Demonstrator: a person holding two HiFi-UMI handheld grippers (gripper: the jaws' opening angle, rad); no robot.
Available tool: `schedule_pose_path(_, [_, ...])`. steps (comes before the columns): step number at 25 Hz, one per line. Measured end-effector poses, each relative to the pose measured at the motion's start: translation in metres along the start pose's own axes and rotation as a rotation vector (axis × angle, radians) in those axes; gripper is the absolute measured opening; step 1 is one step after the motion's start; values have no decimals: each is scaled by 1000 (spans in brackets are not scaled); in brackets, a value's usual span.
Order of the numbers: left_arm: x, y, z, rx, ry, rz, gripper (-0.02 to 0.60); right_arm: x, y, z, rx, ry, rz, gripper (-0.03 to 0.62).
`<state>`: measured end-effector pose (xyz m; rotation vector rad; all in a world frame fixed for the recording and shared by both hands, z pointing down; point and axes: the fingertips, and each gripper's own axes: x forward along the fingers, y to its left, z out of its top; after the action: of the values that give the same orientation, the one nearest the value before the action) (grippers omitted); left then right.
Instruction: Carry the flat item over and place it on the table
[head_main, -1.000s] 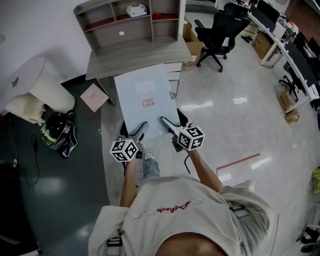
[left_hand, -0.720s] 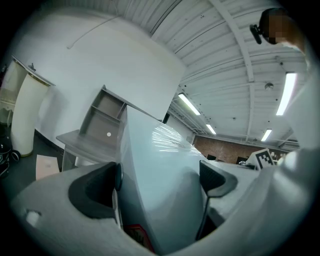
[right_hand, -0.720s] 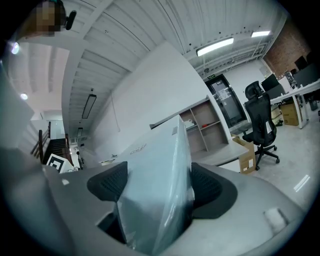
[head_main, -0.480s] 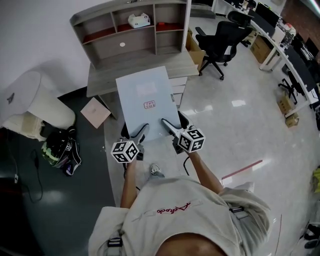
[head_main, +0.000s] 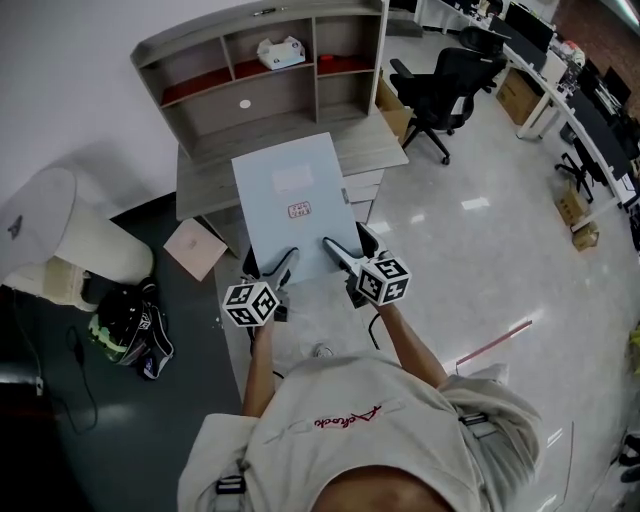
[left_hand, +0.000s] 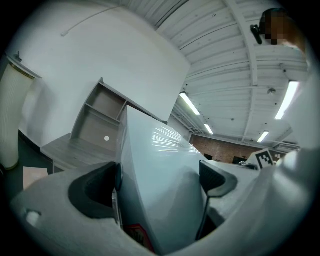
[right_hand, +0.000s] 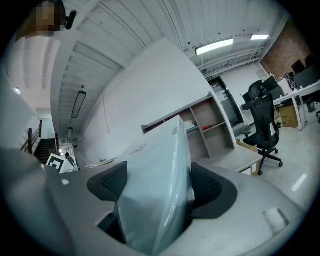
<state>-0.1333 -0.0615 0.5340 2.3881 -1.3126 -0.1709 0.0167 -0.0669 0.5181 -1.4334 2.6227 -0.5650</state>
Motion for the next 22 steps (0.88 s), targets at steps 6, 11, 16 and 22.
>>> schedule_pose_path(6, [15,28,10,4,18,-19,532,30,-1,-2,9,-6,-21,405])
schedule_pose_path(11, [24,41,3,-10,38,-17,532,43,-8,-11,24,11,-31,405])
schedule_pose_path(16, [30,49,1,-17,47,-11,532,52,-14,-15,30,20,-32,405])
schedule_pose_path(22, [45,62,4,-11,53,-7,532,69,-23,-15,42,19,-29,405])
